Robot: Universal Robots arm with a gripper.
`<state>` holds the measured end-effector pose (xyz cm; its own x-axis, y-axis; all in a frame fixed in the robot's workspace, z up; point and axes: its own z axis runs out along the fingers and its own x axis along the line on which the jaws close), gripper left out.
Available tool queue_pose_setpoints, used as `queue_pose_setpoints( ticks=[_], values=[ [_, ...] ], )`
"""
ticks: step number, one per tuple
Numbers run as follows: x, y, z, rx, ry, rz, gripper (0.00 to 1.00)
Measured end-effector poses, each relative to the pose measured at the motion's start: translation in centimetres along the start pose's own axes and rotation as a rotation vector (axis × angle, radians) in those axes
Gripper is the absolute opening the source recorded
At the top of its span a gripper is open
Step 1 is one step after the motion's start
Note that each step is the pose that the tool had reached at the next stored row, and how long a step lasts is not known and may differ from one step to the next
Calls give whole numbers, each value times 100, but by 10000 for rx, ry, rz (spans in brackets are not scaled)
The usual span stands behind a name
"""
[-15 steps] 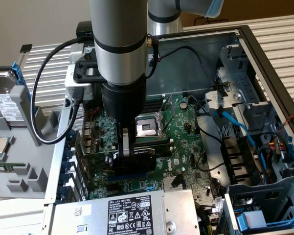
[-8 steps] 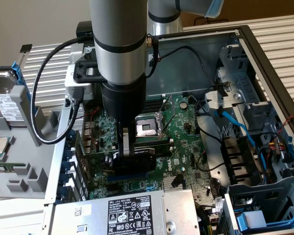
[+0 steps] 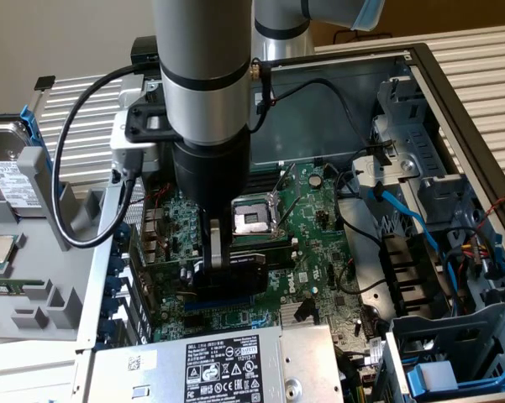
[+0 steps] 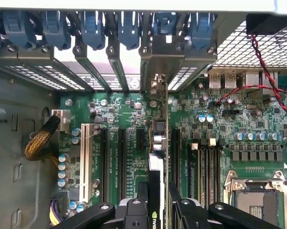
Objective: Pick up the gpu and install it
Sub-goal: 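Insert the gpu into the slot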
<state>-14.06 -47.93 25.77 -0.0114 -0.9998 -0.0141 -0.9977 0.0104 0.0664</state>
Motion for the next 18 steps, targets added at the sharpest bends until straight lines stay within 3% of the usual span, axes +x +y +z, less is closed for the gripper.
queue_pose_setpoints(
  ticks=[18],
  values=[
    [1, 29, 1, -4, 13, -175, 27]
  ],
)
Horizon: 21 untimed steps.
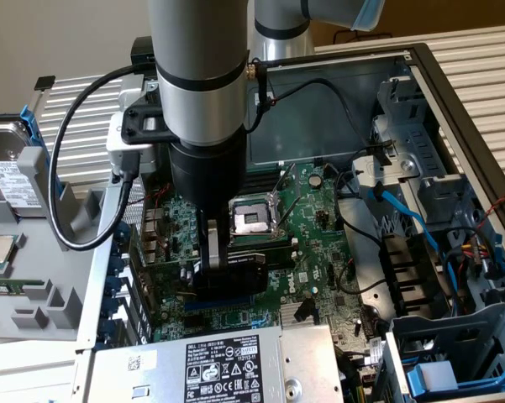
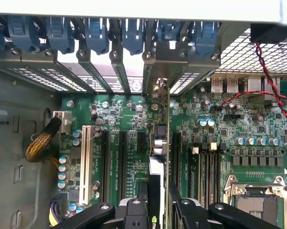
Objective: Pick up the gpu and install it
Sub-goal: 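Insert the gpu into the slot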
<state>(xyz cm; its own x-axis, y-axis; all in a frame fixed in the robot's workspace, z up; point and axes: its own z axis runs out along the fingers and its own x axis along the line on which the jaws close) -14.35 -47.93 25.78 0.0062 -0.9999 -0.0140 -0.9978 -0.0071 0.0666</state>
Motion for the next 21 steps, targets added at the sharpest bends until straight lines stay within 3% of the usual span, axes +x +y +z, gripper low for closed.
queue_pose_setpoints(
  ticks=[21],
  values=[
    [0, 16, -13, 1, 2, -19, 27]
  ],
)
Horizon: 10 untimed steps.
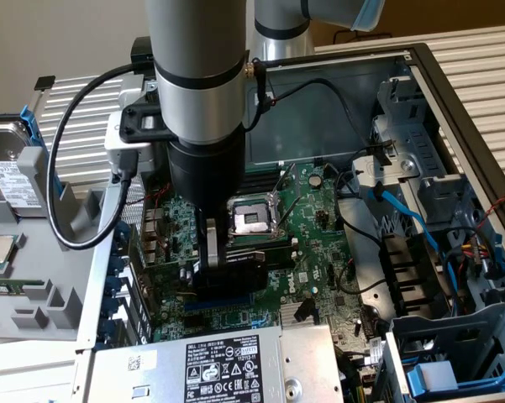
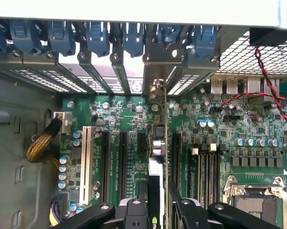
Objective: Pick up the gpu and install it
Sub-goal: 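Insert the gpu into the slot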
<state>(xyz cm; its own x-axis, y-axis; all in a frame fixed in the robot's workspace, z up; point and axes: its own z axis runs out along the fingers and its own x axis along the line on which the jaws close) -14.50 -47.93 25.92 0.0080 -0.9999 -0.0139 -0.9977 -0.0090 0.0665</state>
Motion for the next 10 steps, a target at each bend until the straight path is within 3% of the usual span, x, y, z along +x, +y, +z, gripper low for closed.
queue_pose_setpoints(
  ticks=[10],
  values=[
    [3, 9, -6, -3, 0, 1, 27]
  ],
)
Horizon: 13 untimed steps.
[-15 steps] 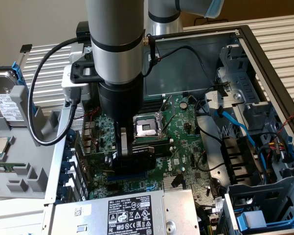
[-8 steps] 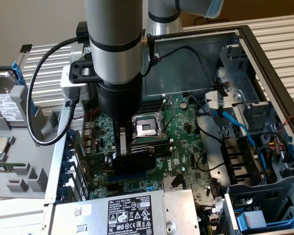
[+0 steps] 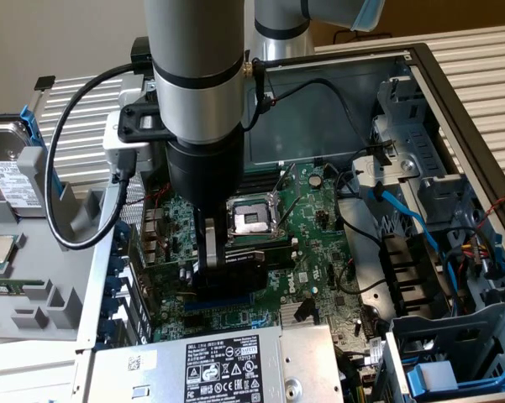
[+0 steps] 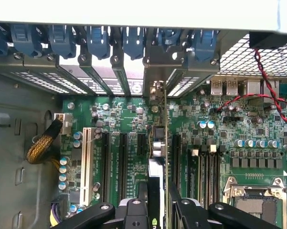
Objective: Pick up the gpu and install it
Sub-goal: 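Insert the gpu into the slot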
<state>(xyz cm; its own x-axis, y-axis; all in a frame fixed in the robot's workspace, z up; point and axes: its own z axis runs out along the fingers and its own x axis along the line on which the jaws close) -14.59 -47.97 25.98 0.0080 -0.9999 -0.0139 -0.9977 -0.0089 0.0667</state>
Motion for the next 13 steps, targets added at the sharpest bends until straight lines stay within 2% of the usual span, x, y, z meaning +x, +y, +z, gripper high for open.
queue_pose_setpoints(
  ticks=[13],
  values=[
    [15, -8, 0, 1, -1, 0, 27]
  ],
)
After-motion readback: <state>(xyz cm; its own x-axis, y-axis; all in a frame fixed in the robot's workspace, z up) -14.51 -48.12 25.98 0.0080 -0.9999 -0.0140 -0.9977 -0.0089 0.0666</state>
